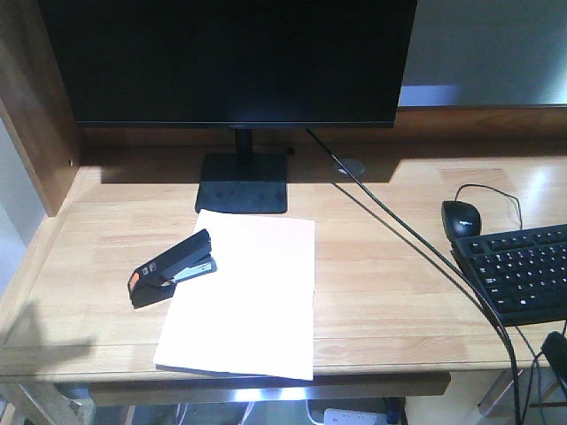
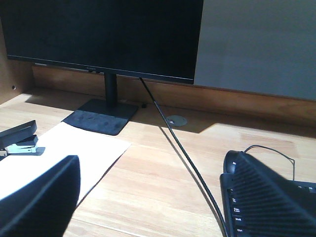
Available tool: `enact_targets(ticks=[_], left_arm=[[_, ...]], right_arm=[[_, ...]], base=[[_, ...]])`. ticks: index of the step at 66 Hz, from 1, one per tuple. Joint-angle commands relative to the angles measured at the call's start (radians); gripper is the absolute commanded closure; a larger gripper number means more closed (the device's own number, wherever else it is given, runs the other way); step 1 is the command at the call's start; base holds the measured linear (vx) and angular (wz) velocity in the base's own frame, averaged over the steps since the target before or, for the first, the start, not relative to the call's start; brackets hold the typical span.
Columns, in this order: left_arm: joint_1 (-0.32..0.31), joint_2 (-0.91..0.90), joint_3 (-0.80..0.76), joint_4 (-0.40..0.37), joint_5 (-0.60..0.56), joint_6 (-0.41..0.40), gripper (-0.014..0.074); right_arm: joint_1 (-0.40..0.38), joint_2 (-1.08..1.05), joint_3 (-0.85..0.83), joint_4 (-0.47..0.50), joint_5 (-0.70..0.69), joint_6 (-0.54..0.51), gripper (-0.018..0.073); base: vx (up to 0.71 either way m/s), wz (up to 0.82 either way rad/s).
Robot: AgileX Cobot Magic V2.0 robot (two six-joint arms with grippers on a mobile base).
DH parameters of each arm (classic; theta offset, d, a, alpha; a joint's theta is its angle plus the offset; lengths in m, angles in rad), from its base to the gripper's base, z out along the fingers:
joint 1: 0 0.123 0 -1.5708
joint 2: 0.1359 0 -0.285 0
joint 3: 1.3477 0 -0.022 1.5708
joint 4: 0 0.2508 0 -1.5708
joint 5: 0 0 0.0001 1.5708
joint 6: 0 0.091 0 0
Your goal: Grab stapler and paper to desk for stapling
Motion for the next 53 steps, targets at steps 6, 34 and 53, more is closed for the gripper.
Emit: enact_targets(ticks=[6, 34, 53], left_arm=[[-0.003, -0.165, 0.044, 0.077, -0.124, -0.013, 0.0603], [-0.003, -0.617, 0.569, 0.107, -0.441, -0.016, 0.0603], [-0.003, -0.923, 0.833, 0.106, -0.448, -0.024, 0.0603]], right_arm=[[-0.003, 0.009, -0.026, -0.014, -0.067, -0.005, -0.0029], [-0.003, 0.009, -0.026, -0.014, -0.066, -0.005, -0.0029], [-0.003, 0.009, -0.026, -0.014, -0.066, -0.005, -0.0029]], base=[[0.00, 0.00], [0.00, 0.00], [0.00, 0.00]])
